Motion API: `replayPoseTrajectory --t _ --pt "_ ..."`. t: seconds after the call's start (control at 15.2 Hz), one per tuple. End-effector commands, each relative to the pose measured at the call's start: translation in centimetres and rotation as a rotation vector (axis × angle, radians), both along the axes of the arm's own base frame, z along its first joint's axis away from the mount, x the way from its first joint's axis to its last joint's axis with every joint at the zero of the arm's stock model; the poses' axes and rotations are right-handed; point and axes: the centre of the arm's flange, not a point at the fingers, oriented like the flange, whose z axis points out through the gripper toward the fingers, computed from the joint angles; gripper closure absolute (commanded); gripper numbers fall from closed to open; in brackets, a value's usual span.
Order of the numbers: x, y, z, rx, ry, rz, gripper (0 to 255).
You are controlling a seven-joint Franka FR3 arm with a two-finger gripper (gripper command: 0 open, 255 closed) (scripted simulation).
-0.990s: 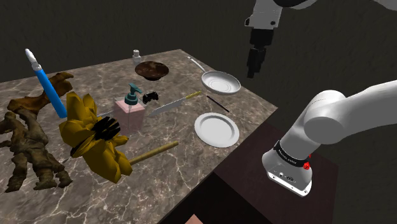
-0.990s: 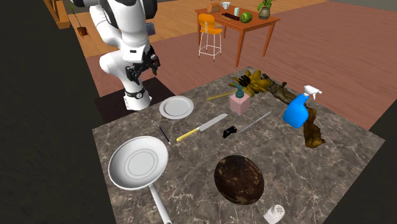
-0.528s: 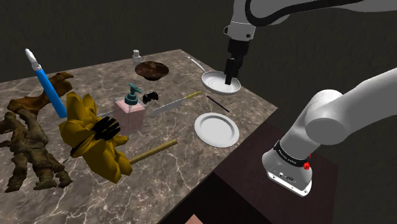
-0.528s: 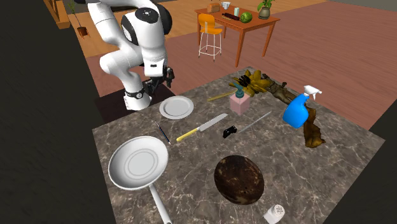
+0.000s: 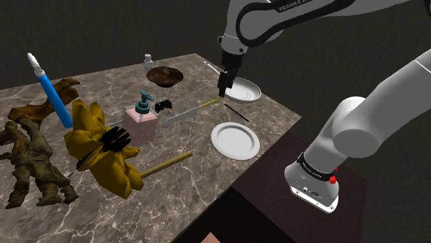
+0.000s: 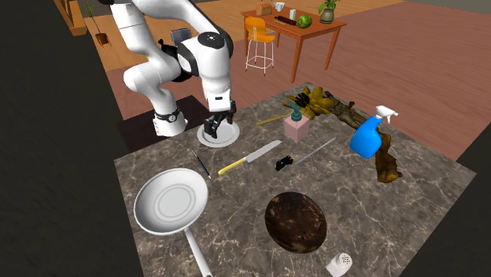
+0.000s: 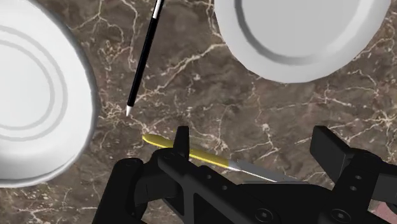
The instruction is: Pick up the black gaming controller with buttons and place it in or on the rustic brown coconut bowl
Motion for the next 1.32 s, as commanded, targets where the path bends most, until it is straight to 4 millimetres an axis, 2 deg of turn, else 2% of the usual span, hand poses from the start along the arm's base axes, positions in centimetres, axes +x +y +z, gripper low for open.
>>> replayPoseTrajectory --t 0.0,1.06,1.25 --pt "1.7 1.5 -1.3 0.000 -0.027 0.023 0" --pt "14.7 13.0 -9.0 -0.004 -0.229 0.199 0" --pt "15.0 13.2 -10.2 -0.004 -0.231 0.201 0"
